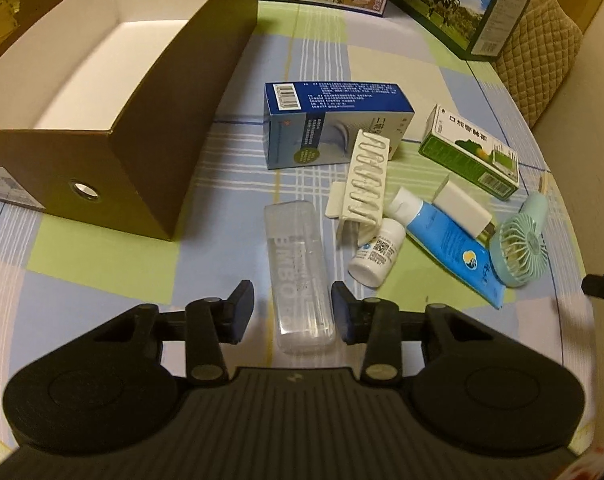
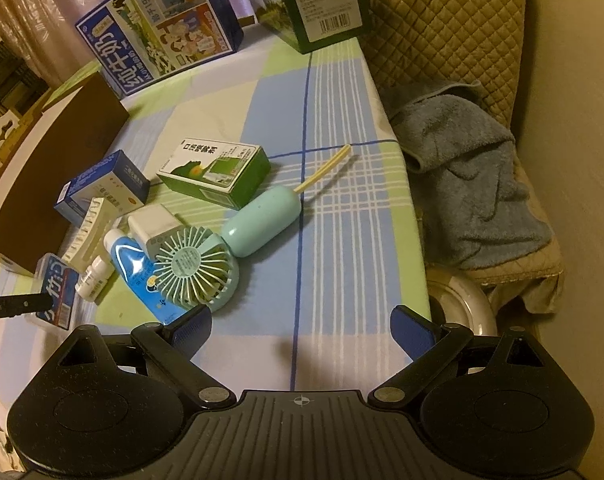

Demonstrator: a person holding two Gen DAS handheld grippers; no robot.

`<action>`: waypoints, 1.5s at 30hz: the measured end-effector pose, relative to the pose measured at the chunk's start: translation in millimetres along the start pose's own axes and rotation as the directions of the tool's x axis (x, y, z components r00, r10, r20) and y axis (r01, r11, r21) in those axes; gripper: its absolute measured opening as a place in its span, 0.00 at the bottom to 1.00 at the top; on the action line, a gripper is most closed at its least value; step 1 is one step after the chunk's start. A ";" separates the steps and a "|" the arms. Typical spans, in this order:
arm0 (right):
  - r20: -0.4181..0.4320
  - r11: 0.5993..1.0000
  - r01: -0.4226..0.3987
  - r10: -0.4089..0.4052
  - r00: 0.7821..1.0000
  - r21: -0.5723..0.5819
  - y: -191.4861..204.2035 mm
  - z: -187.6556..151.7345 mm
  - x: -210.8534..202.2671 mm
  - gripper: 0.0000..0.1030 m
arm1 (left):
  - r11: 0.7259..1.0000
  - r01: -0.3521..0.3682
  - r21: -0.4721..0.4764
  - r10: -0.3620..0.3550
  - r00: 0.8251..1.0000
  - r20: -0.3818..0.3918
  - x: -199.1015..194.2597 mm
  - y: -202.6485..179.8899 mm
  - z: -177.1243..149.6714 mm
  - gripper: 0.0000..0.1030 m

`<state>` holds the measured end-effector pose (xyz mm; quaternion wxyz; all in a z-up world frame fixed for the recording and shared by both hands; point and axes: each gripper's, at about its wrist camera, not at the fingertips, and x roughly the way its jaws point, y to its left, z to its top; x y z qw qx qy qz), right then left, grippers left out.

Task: Organize rigid objects
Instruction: 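Grasp the clear plastic case with the left gripper while the right gripper grasps the blue-white card pack, then lift the clear case with the left gripper while the right gripper grasps the white pill bottle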

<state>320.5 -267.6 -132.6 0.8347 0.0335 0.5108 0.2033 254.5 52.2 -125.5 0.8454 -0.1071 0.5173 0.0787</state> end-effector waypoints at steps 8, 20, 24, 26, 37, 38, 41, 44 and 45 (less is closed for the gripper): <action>0.021 0.999 -0.014 0.015 1.000 -0.037 13.2 2.6 0.0 0.91 | 0.999 -0.006 0.053 0.006 1.000 0.003 11.6 -6.9 10.6 0.31; 0.088 0.982 -0.086 0.102 0.991 -0.166 44.6 5.0 -1.6 0.90 | 0.995 -0.061 0.074 0.057 0.997 0.050 2.8 7.7 3.7 0.25; 0.104 0.950 -0.148 0.182 0.978 -0.276 70.7 7.4 2.2 0.86 | 0.996 -0.071 0.057 0.068 0.996 0.052 -5.8 19.1 -3.6 0.25; 0.087 0.930 -0.184 0.223 0.971 -0.319 86.0 8.8 8.8 0.82 | 0.996 -0.076 0.047 0.073 0.996 0.054 -10.1 24.9 -7.5 0.25; -0.043 0.774 -0.299 0.333 0.942 -0.558 164.8 4.9 61.2 0.61 | 0.992 -0.120 -0.047 0.123 0.990 0.064 -33.7 66.1 -22.8 0.25; -0.051 0.764 -0.299 0.331 0.942 -0.572 169.0 4.4 66.6 0.58 | 0.991 -0.126 -0.053 0.129 0.989 0.065 -35.3 69.9 -24.0 0.25; -0.079 0.742 -0.301 0.319 0.944 -0.599 181.0 3.1 83.2 0.55 | 0.988 -0.139 -0.073 0.143 0.988 0.064 -39.3 80.7 -28.1 0.25; -0.098 0.724 -0.291 0.297 0.950 -0.626 190.0 0.6 96.2 0.53 | 0.985 -0.147 -0.094 0.153 0.986 0.059 -41.9 90.1 -32.5 0.25; -0.099 0.719 -0.284 0.289 0.952 -0.634 192.2 -0.2 99.7 0.53 | 0.984 -0.150 -0.099 0.156 0.986 0.058 -41.8 92.1 -33.3 0.25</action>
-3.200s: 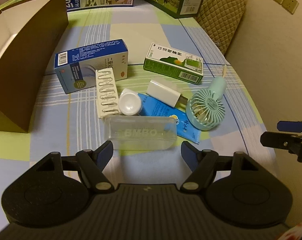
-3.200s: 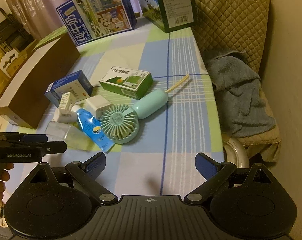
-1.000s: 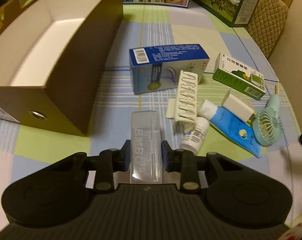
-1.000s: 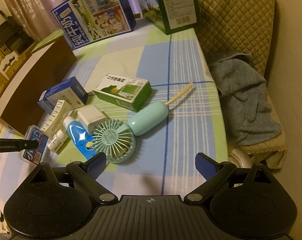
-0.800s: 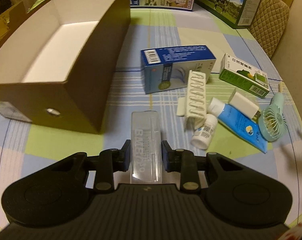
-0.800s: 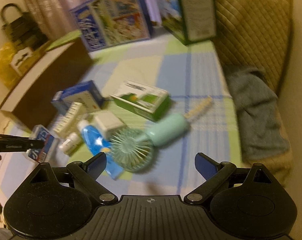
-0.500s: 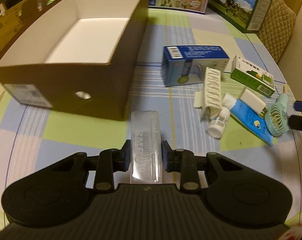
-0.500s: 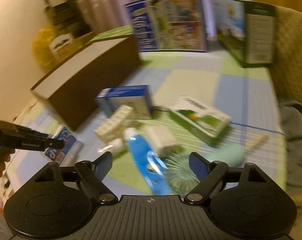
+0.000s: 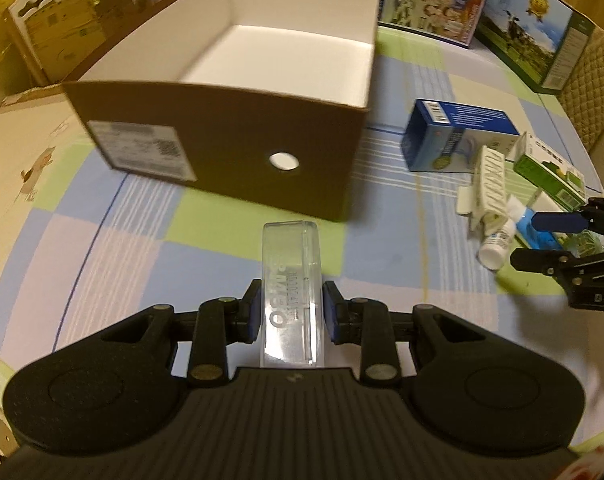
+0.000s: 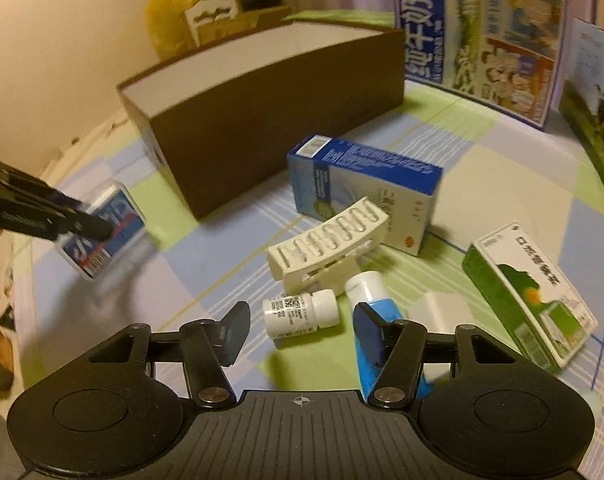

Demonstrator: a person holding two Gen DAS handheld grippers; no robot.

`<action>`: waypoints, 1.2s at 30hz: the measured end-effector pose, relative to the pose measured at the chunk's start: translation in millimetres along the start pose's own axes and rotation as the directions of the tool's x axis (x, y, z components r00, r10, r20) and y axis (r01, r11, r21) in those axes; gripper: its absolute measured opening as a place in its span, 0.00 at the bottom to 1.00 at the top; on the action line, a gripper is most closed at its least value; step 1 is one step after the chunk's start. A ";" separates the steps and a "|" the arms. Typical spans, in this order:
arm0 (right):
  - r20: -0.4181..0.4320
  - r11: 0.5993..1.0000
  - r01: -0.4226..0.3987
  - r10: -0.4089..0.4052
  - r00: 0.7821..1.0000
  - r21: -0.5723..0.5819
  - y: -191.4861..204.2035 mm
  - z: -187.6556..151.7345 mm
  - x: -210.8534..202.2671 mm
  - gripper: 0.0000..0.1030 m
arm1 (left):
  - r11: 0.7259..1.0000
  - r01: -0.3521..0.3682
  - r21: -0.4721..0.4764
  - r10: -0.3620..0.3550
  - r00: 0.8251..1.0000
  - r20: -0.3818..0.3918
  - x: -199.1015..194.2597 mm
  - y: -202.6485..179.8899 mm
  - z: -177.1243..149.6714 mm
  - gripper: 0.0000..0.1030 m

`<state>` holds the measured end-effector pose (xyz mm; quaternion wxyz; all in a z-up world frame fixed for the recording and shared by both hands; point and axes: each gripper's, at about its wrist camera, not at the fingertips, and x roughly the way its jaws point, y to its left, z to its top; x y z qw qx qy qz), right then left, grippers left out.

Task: Organize rigid objects
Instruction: 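Lift the clear case with the left gripper while the right gripper grasps the white pill bottle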

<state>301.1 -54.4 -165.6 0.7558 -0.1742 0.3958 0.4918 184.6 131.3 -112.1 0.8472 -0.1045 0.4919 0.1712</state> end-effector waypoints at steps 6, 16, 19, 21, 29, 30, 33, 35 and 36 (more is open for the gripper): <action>-0.023 1.000 0.012 -0.012 1.000 -0.025 1.7 4.6 14.4 0.52 | 1.000 -0.015 -0.022 0.015 1.000 -0.009 -0.5 14.3 -4.4 0.25; -0.057 0.998 0.037 -0.040 0.998 -0.052 4.1 4.5 26.7 0.43 | 0.999 -0.020 -0.032 0.020 1.000 -0.015 -0.7 28.0 -6.1 0.25; -0.058 0.999 0.033 -0.035 0.998 -0.024 4.6 3.8 21.1 0.43 | 0.999 -0.018 -0.031 0.018 1.000 -0.015 -1.0 31.1 -6.0 0.25; -0.054 1.000 0.031 -0.031 0.998 -0.007 6.2 3.8 14.7 0.43 | 0.999 -0.016 -0.029 0.016 1.000 -0.013 -1.3 32.7 -6.0 0.25; -0.023 0.998 0.039 -0.038 0.999 0.043 15.8 9.0 -15.8 0.43 | 1.000 0.001 -0.014 -0.001 1.000 0.005 -6.8 40.0 -0.4 0.25; -0.017 0.998 0.039 -0.038 0.999 0.048 17.5 10.7 -19.8 0.43 | 1.000 0.002 -0.010 -0.002 1.000 0.008 -8.5 40.8 0.7 0.25; 0.003 0.997 0.041 -0.042 0.999 0.060 23.2 19.1 -31.2 0.43 | 1.000 0.011 0.002 -0.011 1.000 0.021 -15.8 45.0 4.6 0.25; 0.021 0.997 0.040 -0.041 0.999 0.065 27.7 26.5 -38.1 0.43 | 1.000 0.019 0.011 -0.020 0.999 0.032 -22.1 48.4 7.2 0.25; 0.030 0.997 0.038 -0.040 0.999 0.066 29.6 30.1 -41.0 0.43 | 1.000 0.023 0.017 -0.024 0.999 0.040 -26.3 50.8 8.8 0.25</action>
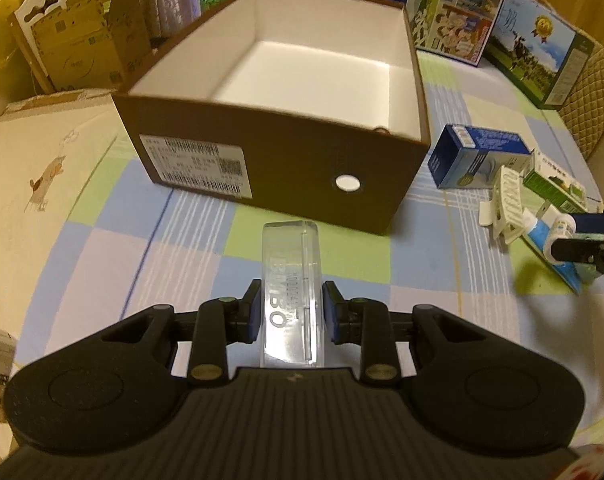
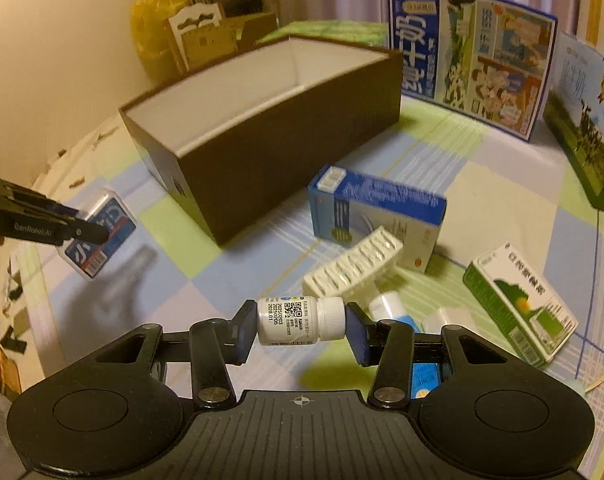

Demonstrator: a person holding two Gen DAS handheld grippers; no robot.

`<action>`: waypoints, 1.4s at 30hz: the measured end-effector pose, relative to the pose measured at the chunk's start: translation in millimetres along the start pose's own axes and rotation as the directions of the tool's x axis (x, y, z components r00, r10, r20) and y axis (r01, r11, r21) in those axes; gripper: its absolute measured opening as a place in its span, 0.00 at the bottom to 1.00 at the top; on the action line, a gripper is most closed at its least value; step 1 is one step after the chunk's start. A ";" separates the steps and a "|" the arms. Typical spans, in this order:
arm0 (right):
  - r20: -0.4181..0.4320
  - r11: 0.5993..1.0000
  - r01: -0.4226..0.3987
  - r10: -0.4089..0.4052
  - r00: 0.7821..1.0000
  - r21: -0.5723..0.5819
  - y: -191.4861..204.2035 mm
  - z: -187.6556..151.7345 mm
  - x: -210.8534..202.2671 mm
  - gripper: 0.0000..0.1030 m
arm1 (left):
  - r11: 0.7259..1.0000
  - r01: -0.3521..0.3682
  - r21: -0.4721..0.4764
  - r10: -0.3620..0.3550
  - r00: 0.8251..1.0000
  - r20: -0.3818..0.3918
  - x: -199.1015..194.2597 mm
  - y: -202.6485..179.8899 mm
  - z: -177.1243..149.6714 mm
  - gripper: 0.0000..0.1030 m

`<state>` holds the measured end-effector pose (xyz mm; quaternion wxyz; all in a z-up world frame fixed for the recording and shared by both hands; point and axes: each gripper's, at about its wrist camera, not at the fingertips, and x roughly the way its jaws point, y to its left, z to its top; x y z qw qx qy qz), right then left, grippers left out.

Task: Organize rigid objects
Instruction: 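Lift the clear case with the left gripper while the right gripper grasps the white pill bottle, then carry the clear case, card pack and pill bottle over the brown box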

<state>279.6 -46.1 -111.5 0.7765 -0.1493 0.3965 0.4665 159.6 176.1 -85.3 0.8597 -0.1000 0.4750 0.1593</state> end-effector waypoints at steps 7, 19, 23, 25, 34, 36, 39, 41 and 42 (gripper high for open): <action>0.074 1.000 -0.023 0.024 0.997 -0.017 23.4 35.3 -12.2 0.43 | 0.999 0.020 0.030 -0.022 0.998 0.063 -30.5 19.0 18.0 0.25; 0.151 0.997 -0.062 0.068 0.986 -0.040 68.3 101.5 11.0 0.43 | 0.994 0.056 0.089 -0.073 0.978 0.194 -60.6 56.4 70.3 0.25; 0.149 0.998 -0.054 0.059 0.987 -0.037 79.0 121.0 28.6 0.43 | 0.990 0.076 0.116 -0.099 0.973 0.210 -52.9 64.7 91.0 0.25; 0.143 0.998 -0.051 0.054 0.988 -0.028 82.7 130.3 39.0 0.43 | 0.988 0.080 0.132 -0.108 0.970 0.216 -47.5 67.8 101.7 0.25; 0.072 1.000 0.011 -0.013 0.997 0.020 83.4 163.6 88.8 0.43 | 0.975 0.113 0.189 -0.148 0.972 0.181 -1.9 73.1 148.9 0.25; 0.049 0.999 0.024 -0.025 0.998 0.024 81.2 167.3 100.4 0.43 | 0.974 0.121 0.193 -0.151 0.977 0.150 11.7 73.0 156.9 0.25; 0.015 0.999 0.045 -0.046 0.999 0.028 77.2 171.4 113.9 0.43 | 0.969 0.132 0.209 -0.156 0.983 0.101 33.3 71.9 164.2 0.25; -0.005 0.998 0.054 -0.054 0.999 0.027 76.3 173.2 122.1 0.43 | 0.968 0.136 0.211 -0.152 0.987 0.062 48.0 71.4 167.5 0.25; -0.015 0.998 0.059 -0.059 0.998 0.027 75.9 173.3 125.8 0.43 | 0.967 0.138 0.213 -0.151 0.987 0.046 54.5 70.9 168.5 0.25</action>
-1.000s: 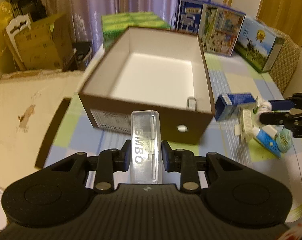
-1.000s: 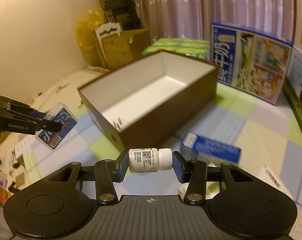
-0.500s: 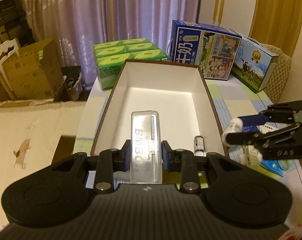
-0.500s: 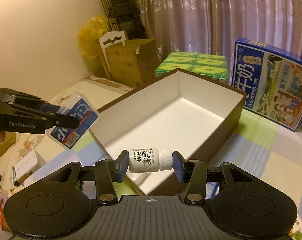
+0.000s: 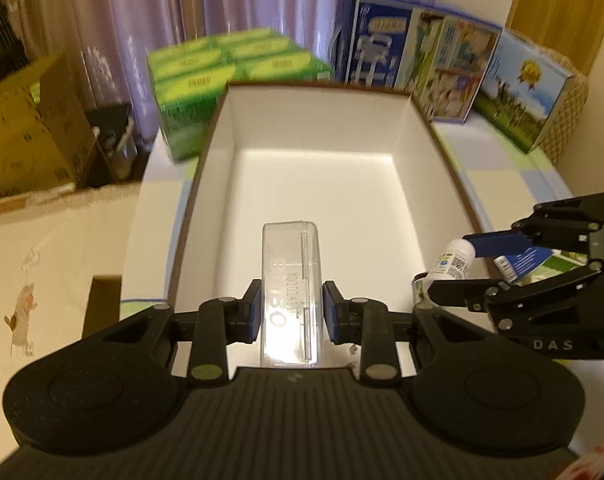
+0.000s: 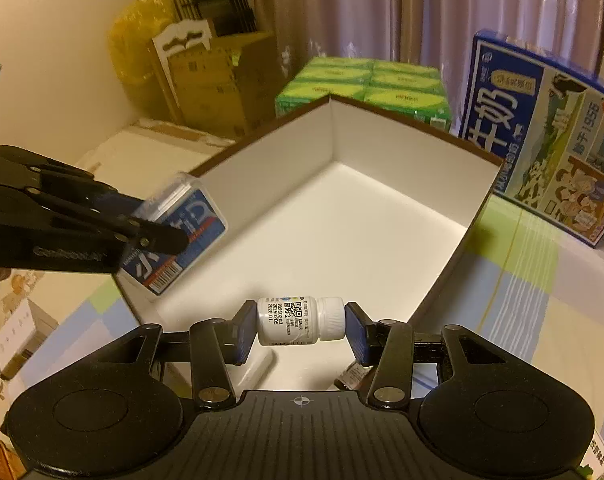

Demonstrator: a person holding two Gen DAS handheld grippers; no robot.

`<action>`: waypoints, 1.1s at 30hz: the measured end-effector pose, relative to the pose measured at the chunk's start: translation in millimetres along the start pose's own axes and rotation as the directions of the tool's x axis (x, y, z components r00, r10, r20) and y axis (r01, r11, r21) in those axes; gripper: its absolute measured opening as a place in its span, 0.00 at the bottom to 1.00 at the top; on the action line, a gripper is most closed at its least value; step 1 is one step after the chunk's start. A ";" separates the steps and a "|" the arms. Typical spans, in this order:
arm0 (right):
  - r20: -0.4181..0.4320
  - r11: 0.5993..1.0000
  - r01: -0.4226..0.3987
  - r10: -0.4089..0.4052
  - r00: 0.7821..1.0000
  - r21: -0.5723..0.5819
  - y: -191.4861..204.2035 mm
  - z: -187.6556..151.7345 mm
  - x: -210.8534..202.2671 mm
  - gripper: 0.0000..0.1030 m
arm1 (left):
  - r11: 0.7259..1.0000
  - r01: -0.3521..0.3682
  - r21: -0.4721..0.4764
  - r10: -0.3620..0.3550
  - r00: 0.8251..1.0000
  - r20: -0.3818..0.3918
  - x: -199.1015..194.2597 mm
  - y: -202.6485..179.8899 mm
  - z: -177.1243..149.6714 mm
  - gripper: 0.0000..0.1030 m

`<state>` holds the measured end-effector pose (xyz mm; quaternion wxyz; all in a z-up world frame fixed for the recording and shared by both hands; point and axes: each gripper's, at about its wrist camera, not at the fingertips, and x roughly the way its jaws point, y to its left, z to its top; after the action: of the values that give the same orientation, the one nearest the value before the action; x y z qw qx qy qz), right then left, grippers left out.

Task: Organize rigid objects
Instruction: 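Carry the clear case, card pack and pill bottle over the brown box, then open both grippers to drop the held items into the box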

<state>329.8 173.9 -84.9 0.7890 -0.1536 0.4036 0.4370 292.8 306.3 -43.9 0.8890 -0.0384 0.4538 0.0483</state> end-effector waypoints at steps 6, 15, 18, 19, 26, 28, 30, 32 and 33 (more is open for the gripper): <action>-0.050 1.000 0.017 -0.017 0.999 0.000 -0.9 0.6 19.5 0.43 | 1.000 0.004 0.012 -0.003 0.998 -0.065 27.2 3.7 1.6 0.25; -0.050 0.999 0.035 -0.034 0.998 0.028 -3.1 3.8 30.6 0.43 | 0.999 0.004 0.032 -0.002 0.999 -0.054 36.7 5.9 10.1 0.41; -0.035 0.999 0.028 -0.026 0.999 0.042 -4.7 7.2 30.0 0.43 | 0.999 0.004 0.034 -0.002 0.999 -0.051 34.8 7.2 12.6 0.45; -0.030 0.999 0.027 -0.026 0.999 0.045 -5.2 7.7 29.6 0.43 | 0.999 0.003 0.034 -0.002 0.999 -0.050 34.2 7.5 13.0 0.46; -0.019 0.999 0.035 -0.034 0.999 0.034 -2.3 6.5 22.8 0.56 | 0.999 0.015 0.034 -0.013 0.998 -0.057 30.8 8.5 11.8 0.47; -0.019 0.999 0.035 -0.034 0.999 0.033 -1.7 5.0 21.2 0.56 | 0.999 0.017 0.034 -0.015 0.998 -0.058 29.8 7.7 10.7 0.47; -0.019 0.999 0.033 -0.032 0.999 0.034 -1.9 3.2 20.2 0.57 | 0.999 0.018 0.033 -0.016 0.998 -0.059 28.7 7.4 9.8 0.47; -0.018 0.999 0.030 -0.029 0.999 0.034 -1.5 1.4 18.4 0.57 | 0.999 0.018 0.033 -0.016 0.998 -0.059 27.6 7.2 9.2 0.47; -0.017 0.999 0.031 -0.030 0.999 0.034 -0.8 0.6 17.6 0.57 | 0.999 0.017 0.033 -0.015 0.998 -0.059 27.5 7.2 9.1 0.47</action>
<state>335.9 183.7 -98.2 0.7947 -0.1498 0.4153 0.4166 315.3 315.8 -61.1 0.8762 -0.0285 0.4801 0.0325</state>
